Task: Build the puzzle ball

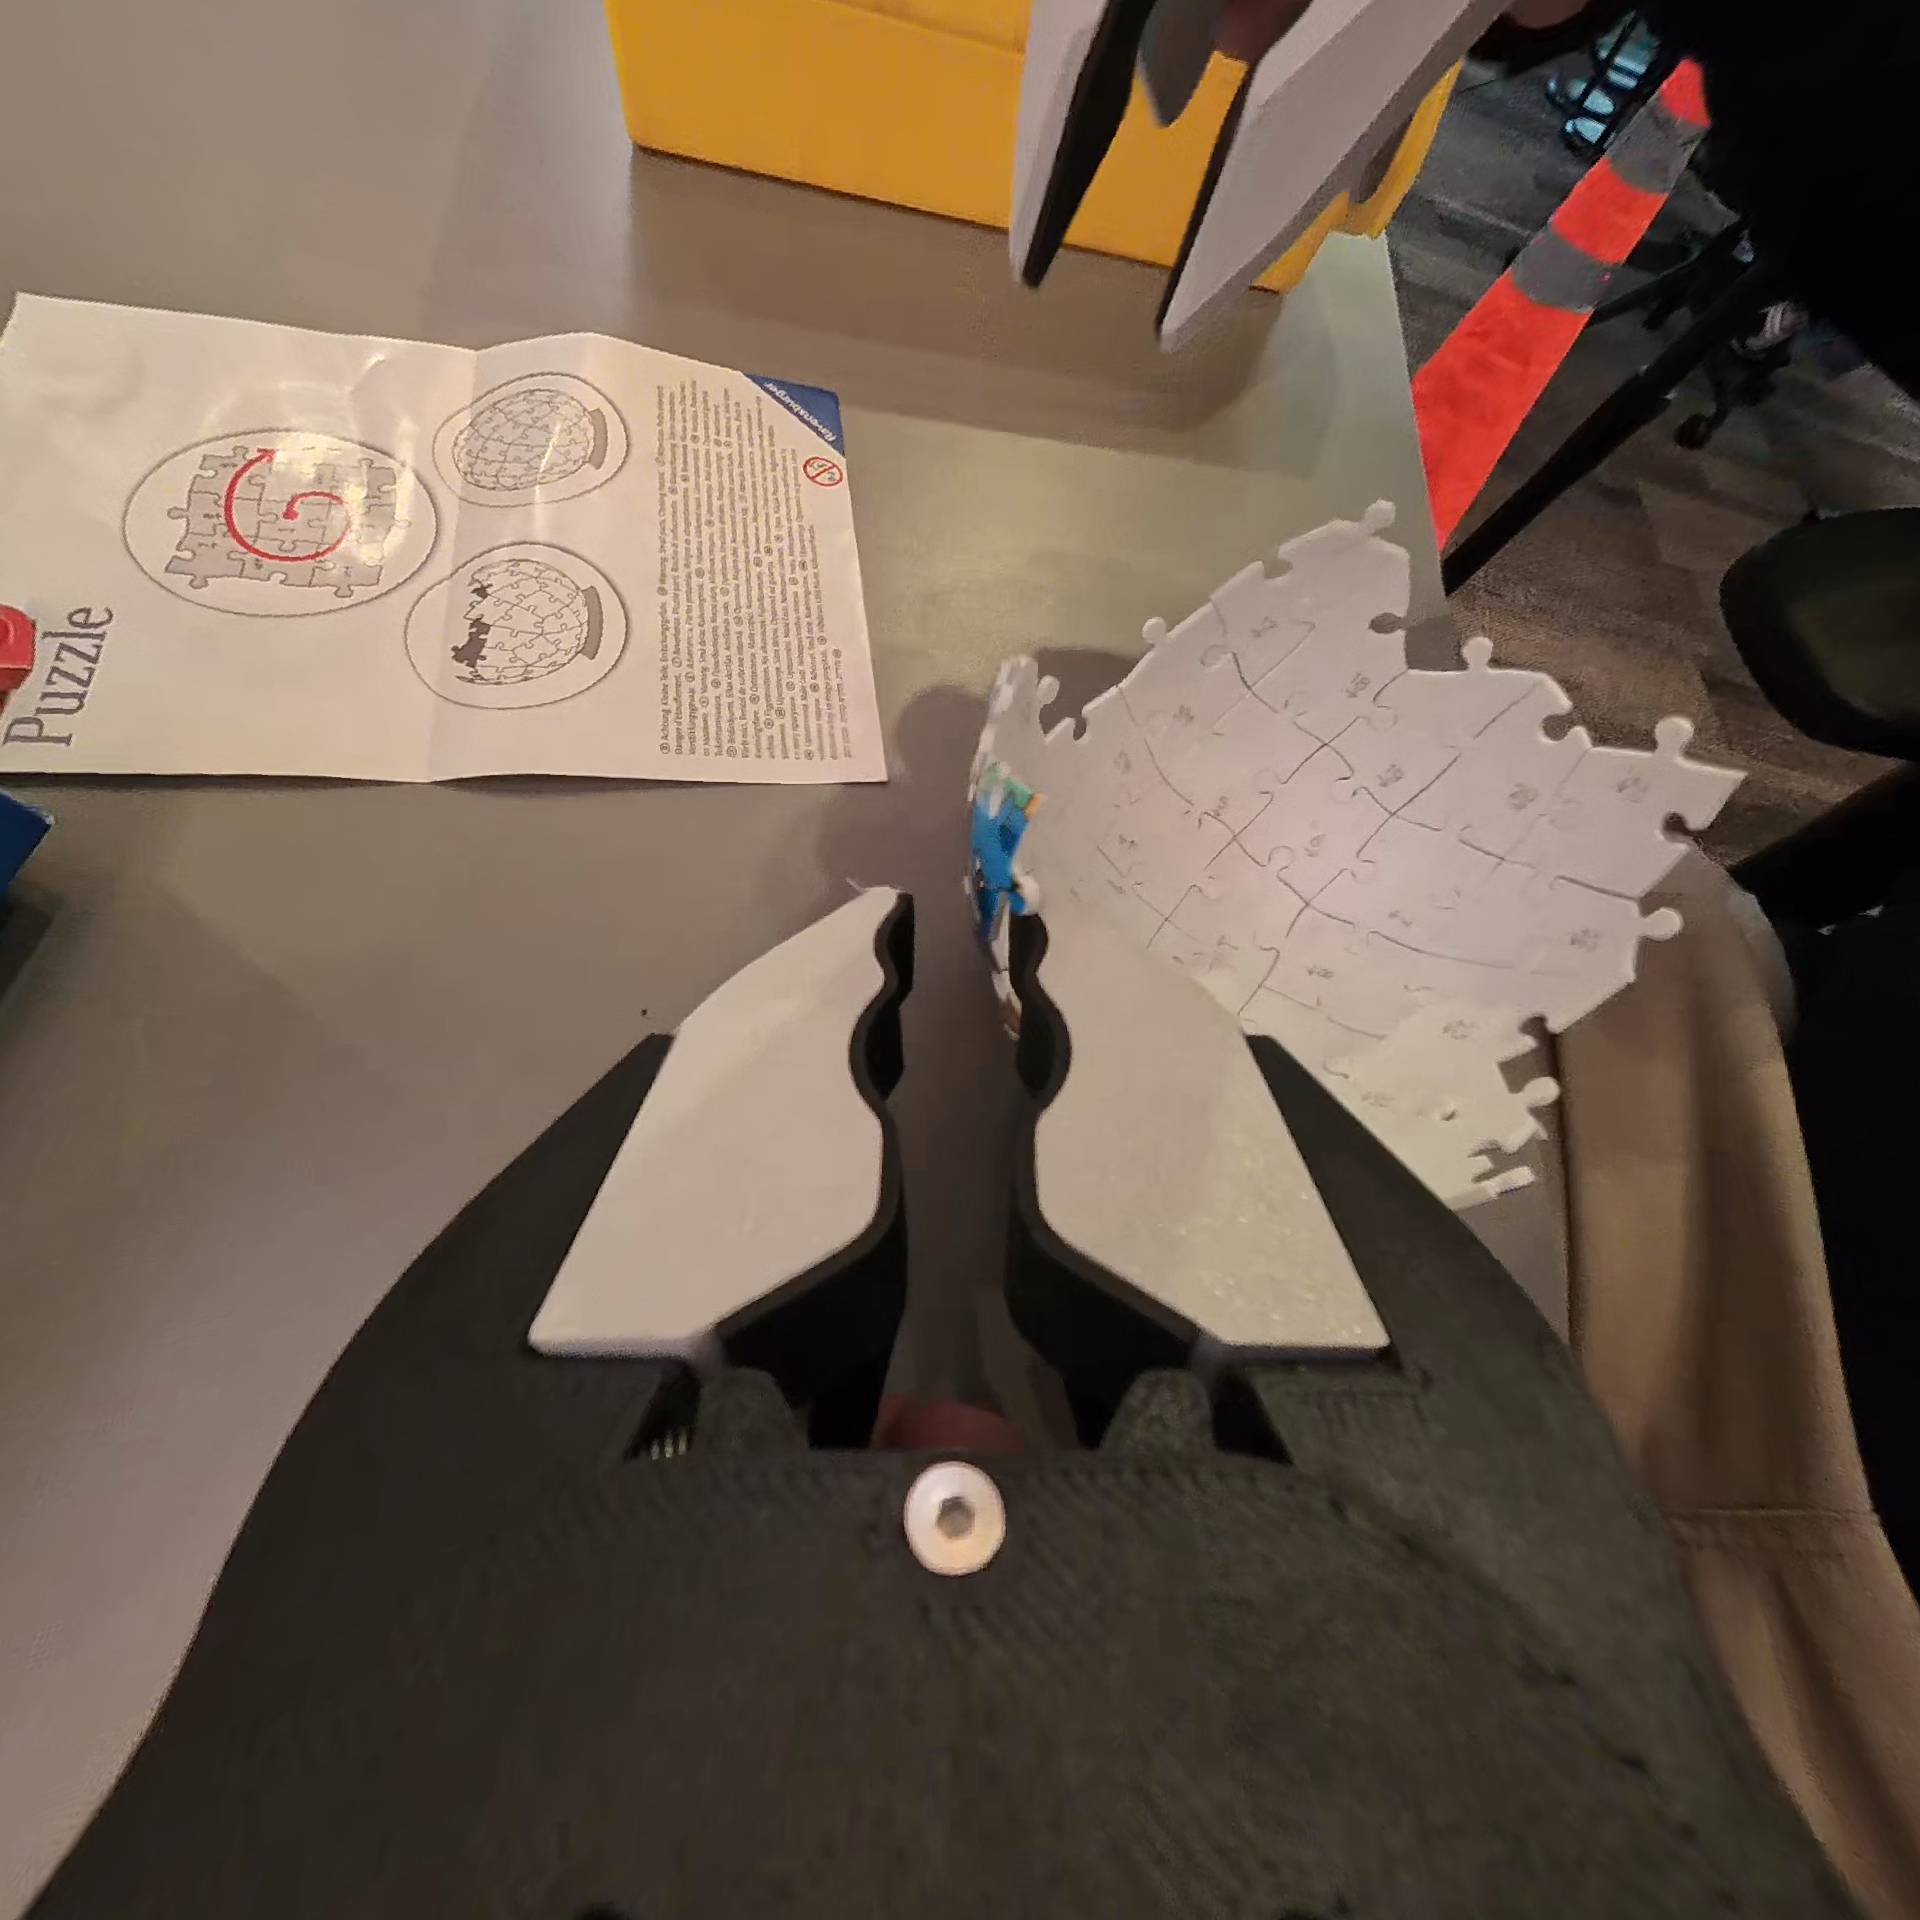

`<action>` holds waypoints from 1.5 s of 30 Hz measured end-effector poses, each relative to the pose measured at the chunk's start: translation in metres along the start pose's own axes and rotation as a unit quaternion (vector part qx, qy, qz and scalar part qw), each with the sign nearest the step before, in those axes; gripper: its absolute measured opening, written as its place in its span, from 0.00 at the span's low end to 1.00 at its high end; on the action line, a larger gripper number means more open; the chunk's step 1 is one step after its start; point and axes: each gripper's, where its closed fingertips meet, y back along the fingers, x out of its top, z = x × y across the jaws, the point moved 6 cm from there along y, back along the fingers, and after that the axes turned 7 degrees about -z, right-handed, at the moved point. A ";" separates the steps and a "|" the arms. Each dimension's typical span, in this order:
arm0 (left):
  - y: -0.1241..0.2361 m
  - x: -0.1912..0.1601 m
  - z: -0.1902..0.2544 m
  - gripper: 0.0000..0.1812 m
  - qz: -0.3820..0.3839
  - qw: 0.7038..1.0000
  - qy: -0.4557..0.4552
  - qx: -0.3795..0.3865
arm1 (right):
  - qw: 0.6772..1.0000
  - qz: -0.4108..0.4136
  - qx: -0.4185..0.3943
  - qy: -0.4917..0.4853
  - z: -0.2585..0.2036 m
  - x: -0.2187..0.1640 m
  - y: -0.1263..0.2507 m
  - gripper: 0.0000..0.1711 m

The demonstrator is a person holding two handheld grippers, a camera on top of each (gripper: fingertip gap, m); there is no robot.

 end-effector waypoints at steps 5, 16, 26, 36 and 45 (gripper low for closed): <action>0.004 -0.002 0.004 0.13 -0.006 1.000 0.000 0.014 | 0.999 0.012 -0.023 -0.027 -0.008 -0.005 0.012 0.11; -0.015 0.005 0.003 0.09 -0.040 0.997 -0.011 0.065 | 0.998 -0.011 -0.042 -0.036 -0.022 -0.009 -0.010 0.10; -0.013 0.009 0.004 0.06 -0.014 0.998 0.030 0.055 | 0.997 0.006 -0.055 -0.051 -0.025 -0.014 0.002 0.10; 0.022 0.002 0.007 0.20 0.019 0.994 0.062 0.088 | 0.993 0.043 -0.071 -0.078 -0.031 -0.021 0.016 0.12; 0.099 -0.007 0.019 0.20 0.035 0.983 0.044 0.176 | 0.987 0.062 -0.090 -0.116 -0.034 -0.034 0.016 0.13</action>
